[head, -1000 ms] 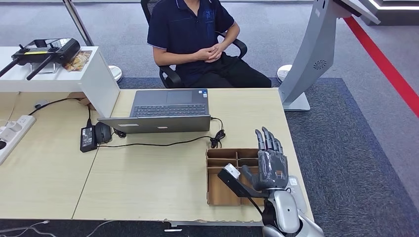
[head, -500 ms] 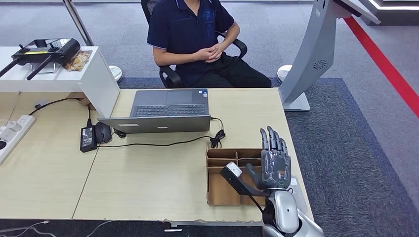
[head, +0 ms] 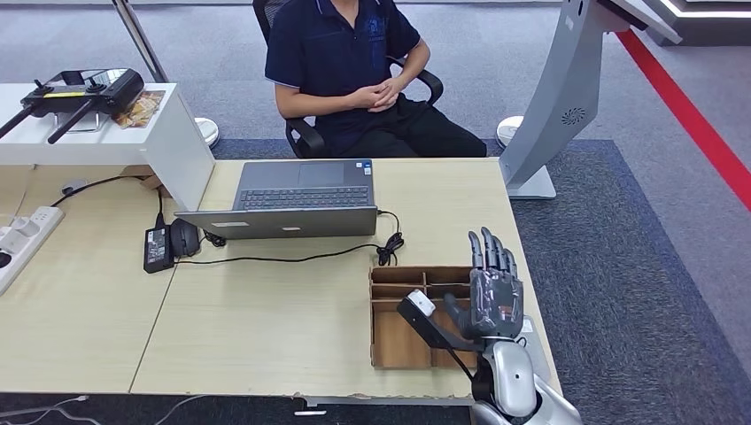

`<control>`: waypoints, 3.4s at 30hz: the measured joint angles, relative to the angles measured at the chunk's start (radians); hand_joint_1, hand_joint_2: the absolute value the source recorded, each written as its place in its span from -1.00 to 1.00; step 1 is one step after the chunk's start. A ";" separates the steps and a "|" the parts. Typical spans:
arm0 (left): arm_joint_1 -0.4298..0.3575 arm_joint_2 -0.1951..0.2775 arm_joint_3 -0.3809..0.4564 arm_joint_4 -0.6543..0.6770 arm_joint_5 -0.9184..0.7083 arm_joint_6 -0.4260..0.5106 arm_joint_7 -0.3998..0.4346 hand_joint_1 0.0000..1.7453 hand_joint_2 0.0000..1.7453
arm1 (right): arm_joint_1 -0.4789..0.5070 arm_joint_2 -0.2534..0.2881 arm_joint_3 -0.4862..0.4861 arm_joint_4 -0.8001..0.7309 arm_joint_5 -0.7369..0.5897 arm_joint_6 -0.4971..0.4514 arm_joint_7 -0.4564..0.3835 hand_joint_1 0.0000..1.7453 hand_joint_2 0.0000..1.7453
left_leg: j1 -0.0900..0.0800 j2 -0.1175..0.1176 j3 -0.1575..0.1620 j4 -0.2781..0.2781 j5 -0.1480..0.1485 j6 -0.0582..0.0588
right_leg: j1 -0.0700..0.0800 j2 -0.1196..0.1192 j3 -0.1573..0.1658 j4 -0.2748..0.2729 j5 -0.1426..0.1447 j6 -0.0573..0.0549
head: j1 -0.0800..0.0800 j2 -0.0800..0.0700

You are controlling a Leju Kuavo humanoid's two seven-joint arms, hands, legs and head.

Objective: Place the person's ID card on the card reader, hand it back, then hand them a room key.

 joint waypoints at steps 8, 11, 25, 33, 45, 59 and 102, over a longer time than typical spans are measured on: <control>0.000 0.000 0.000 0.000 0.000 0.000 0.000 -1.00 -1.00 | 0.000 0.001 0.000 0.000 0.002 0.023 -0.002 -1.00 1.00 | 0.000 0.000 0.000 0.000 0.000 0.000 | 0.000 0.000 0.000 0.000 0.000 0.000 | 0.000 0.000; 0.000 0.000 0.000 0.000 0.000 0.000 0.000 -1.00 -1.00 | -0.002 0.003 0.000 0.000 0.002 0.044 -0.008 -1.00 1.00 | 0.000 0.000 0.000 0.000 0.000 0.000 | 0.000 0.000 0.000 0.000 0.000 0.000 | 0.000 0.000; 0.000 0.000 0.000 0.000 0.003 0.000 -0.001 -1.00 -1.00 | -0.017 0.003 0.000 -0.008 -0.005 0.137 -0.020 -1.00 1.00 | 0.000 0.001 0.002 0.000 0.000 0.000 | 0.000 0.000 0.002 0.000 0.000 0.000 | 0.000 0.000; 0.000 0.000 0.000 0.000 0.010 0.000 -0.003 -1.00 -1.00 | -0.035 -0.011 0.004 -0.030 -0.005 0.205 -0.020 -1.00 1.00 | 0.000 0.001 0.003 0.000 0.000 0.000 | 0.000 0.000 0.003 0.000 0.000 0.000 | 0.000 0.000; 0.000 0.000 0.000 0.000 0.011 0.000 -0.003 -1.00 -1.00 | -0.036 -0.015 0.007 -0.036 -0.007 0.210 -0.019 -1.00 1.00 | 0.000 0.001 0.003 0.000 0.000 0.000 | 0.000 0.000 0.002 0.000 0.000 0.000 | 0.000 0.000; 0.000 0.000 0.000 0.000 0.011 0.000 -0.004 -1.00 -1.00 | -0.039 -0.023 0.007 -0.042 -0.010 0.220 -0.020 -1.00 1.00 | 0.000 0.000 0.003 0.000 0.000 0.000 | 0.000 0.000 0.002 0.000 0.000 0.000 | 0.000 0.000; 0.000 0.000 0.000 0.000 0.017 -0.003 -0.012 -1.00 -1.00 | -0.042 -0.118 -0.024 -0.171 0.038 0.311 0.016 -1.00 1.00 | 0.000 0.000 0.002 0.000 0.000 0.000 | 0.000 0.000 0.002 0.000 0.000 0.000 | 0.000 0.000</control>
